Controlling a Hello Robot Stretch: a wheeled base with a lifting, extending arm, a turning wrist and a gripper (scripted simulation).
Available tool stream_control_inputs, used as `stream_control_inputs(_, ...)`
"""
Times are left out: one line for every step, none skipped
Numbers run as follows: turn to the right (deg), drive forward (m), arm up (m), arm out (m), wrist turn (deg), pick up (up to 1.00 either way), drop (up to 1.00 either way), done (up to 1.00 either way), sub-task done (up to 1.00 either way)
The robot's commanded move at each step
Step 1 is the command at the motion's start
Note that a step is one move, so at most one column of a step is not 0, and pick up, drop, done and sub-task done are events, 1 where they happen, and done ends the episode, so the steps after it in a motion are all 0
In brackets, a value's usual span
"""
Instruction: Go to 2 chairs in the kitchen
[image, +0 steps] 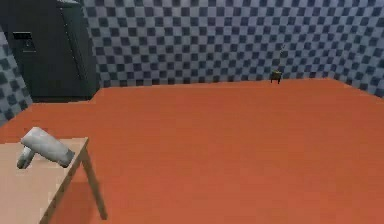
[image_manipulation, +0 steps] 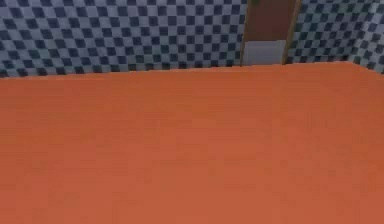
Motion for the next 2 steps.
stream_control_inputs(-6.0, 0.00, 0.00, 0.00, 0.0, 0.00, 0.00, 0.00, 0.00)
stream_control_inputs(0.0, 1.00, 0.00, 0.00, 0.0, 0.00, 0.00, 0.00, 0.00)
